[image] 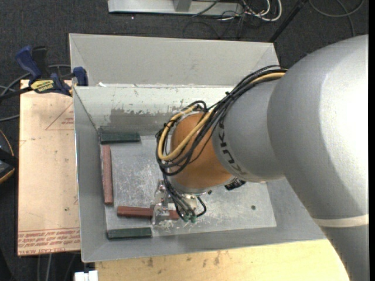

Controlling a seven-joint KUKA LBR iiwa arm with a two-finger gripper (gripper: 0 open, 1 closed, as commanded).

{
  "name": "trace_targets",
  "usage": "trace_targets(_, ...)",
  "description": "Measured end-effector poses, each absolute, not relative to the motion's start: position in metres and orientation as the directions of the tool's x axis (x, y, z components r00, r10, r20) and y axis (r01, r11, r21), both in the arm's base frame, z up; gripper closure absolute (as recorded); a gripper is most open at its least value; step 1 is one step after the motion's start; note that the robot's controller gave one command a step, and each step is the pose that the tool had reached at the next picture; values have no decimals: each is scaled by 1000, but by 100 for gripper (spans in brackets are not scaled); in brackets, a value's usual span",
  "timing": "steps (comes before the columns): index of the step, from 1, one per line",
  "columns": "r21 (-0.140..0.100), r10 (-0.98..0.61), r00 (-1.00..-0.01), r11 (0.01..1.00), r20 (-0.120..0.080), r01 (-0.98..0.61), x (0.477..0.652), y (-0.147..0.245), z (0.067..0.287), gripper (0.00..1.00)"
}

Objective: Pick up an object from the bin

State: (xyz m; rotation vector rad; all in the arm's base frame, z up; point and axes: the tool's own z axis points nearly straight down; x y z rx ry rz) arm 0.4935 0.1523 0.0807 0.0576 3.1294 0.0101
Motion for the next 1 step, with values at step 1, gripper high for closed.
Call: trace_targets(1, 1, 47, -999, 999, 0, 47, 495, 159, 215, 100)
